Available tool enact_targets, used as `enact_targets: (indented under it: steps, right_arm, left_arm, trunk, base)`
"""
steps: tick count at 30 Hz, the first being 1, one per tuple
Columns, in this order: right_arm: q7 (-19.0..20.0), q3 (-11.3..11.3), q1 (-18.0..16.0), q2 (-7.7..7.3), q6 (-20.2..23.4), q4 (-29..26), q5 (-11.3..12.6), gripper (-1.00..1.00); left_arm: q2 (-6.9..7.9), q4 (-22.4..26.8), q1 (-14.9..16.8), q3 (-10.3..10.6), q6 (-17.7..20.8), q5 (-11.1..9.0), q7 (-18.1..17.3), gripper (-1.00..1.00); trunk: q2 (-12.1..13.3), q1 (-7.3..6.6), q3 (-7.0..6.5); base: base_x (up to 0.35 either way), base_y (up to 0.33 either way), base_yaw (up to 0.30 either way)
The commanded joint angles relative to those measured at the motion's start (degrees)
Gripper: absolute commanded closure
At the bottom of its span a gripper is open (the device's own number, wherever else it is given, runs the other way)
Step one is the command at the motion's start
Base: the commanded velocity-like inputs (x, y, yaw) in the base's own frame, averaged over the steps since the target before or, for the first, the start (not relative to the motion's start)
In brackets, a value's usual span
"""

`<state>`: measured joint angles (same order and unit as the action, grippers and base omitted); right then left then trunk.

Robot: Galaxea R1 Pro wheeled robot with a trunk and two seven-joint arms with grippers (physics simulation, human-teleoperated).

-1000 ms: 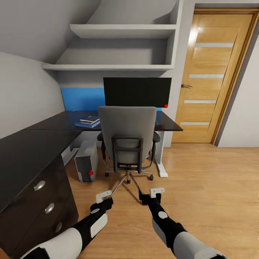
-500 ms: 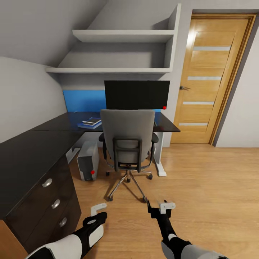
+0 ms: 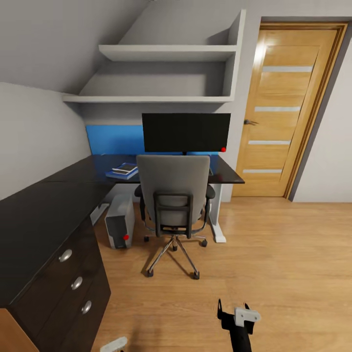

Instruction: In the bedroom, organize the workspace by keeping the computer under the desk, ensuring the monitor is on the desk, placing the keyboard on the desk next to the monitor, placing the mouse on the desk next to the keyboard, moving the folder from the swivel chair onto the desk next to the mouse, stacking the notebook on top of the folder with the pen on top of the notebook, and positioning the swivel chair next to the desk.

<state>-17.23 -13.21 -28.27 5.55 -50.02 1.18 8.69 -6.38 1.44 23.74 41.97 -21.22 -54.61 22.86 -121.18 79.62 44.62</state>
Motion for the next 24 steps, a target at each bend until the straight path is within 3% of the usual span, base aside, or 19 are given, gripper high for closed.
enact_targets:
  steps: [1, 9, 24]
  right_arm:
    - [-0.46, -0.59, 0.38, -0.17, -0.09, 0.13, 0.90, -1.00]
    - [-0.72, -0.59, 1.04, -1.20, 0.79, 0.14, 1.28, -1.00]
    - [-0.79, -0.65, 3.61, -1.68, 1.47, 0.14, 1.33, -1.00]
  left_arm:
    - [0.55, -0.09, -1.30, 0.65, -0.36, -0.25, 0.27, -1.00]
    - [1.70, -0.20, -3.94, 0.58, -0.69, -0.31, 0.26, -1.00]
    - [2.16, -0.18, -4.65, 0.61, -3.32, -0.27, 0.25, -1.00]
  trunk:
    - [0.39, -0.24, -0.13]
    - [3.60, -1.99, -1.57]
    - [9.61, -5.29, -4.26]
  base:
    - [0.000, 0.000, 0.000]
    - [0.000, 0.000, 0.000]
    - [0.000, 0.000, 0.000]
